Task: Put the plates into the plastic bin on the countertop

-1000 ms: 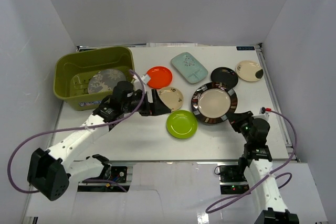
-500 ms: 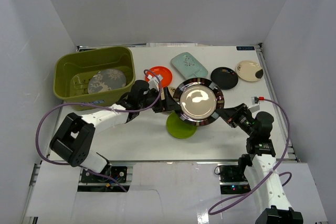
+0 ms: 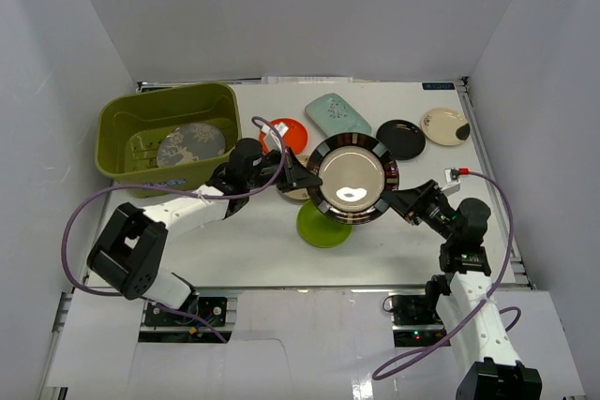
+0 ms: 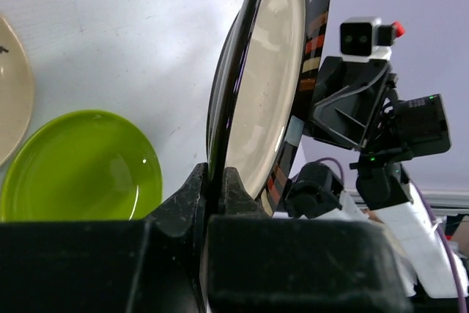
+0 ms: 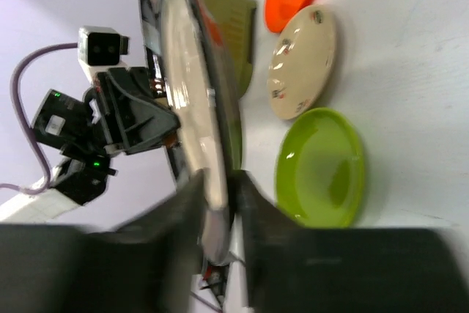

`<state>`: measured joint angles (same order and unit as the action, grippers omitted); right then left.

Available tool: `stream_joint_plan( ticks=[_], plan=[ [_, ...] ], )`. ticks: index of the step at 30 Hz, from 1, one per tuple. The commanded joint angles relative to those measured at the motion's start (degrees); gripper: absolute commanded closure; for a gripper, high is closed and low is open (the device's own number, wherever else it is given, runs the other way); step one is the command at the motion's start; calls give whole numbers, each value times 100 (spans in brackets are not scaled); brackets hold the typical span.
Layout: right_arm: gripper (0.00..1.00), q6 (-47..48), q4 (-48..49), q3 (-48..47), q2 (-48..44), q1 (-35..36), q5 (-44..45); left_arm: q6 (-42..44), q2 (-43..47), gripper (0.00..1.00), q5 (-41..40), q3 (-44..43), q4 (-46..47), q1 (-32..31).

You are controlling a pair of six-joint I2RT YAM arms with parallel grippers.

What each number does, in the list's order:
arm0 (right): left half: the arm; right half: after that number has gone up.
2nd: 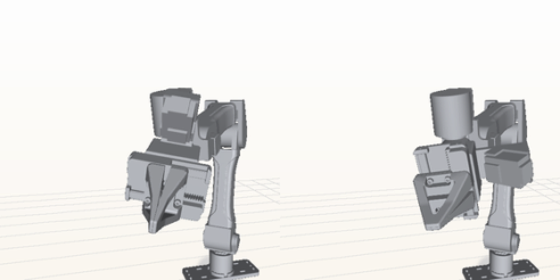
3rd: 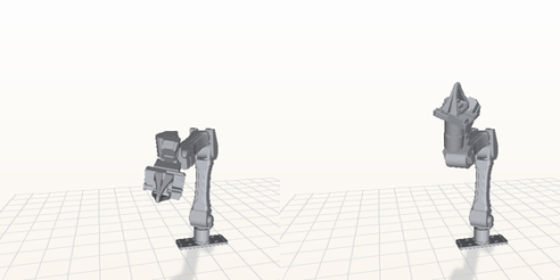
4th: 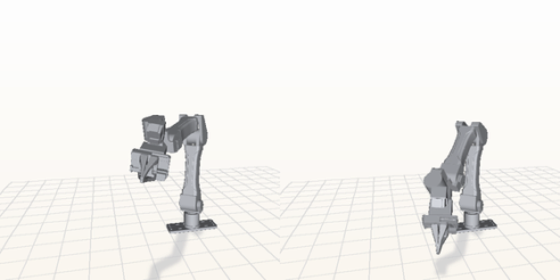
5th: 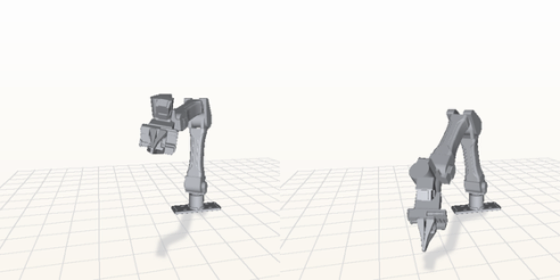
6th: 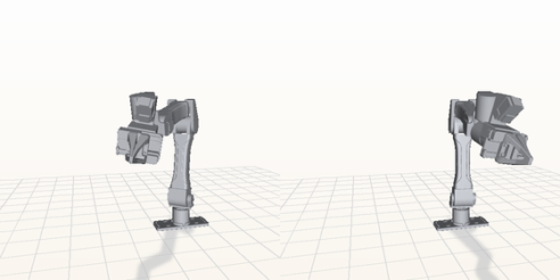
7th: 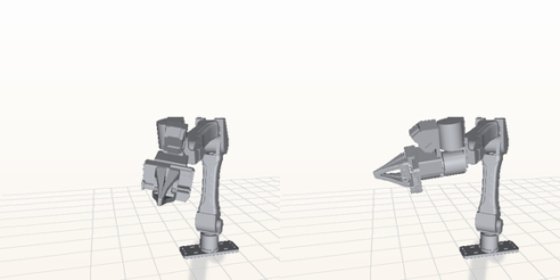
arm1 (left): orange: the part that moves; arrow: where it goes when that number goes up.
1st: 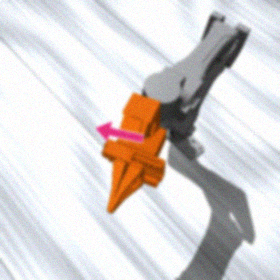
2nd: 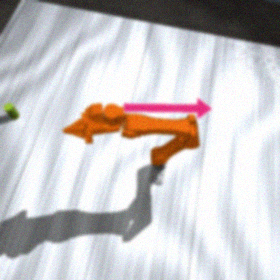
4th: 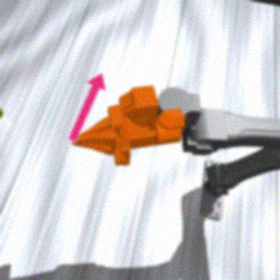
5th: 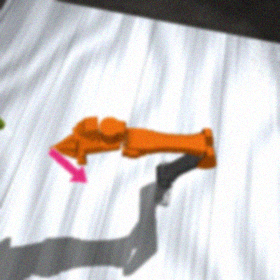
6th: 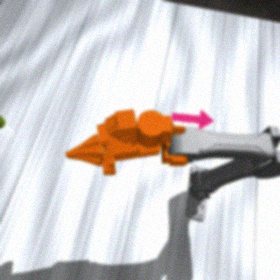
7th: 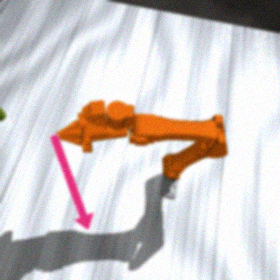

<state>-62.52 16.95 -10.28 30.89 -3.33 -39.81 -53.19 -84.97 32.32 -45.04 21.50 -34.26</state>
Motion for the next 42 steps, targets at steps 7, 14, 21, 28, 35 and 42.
stream_joint_plan(
  ticks=[7,14,21,28,35,42],
  plan=[
    [4,64,344,-509,-163,61,-747,521,1719,100,-464,-980,-1226,1024],
    [3,775,-418,-624,-215,70,-625,125,2458,100,82,-1692,-2149,3982],
    [5,1635,-910,-782,135,78,-378,379,2415,100,-1139,-1369,-3301,5122],
    [7,1779,-738,-738,575,113,-158,634,1994,100,-2079,-1112,-3169,5289],
    [8,1691,-193,-747,1155,631,578,959,1484,100,-2475,-1034,-3222,5289],
    [7,1393,843,-888,2481,1484,2134,1135,912,51,-2291,-1104,-3345,5281]
  ],
)
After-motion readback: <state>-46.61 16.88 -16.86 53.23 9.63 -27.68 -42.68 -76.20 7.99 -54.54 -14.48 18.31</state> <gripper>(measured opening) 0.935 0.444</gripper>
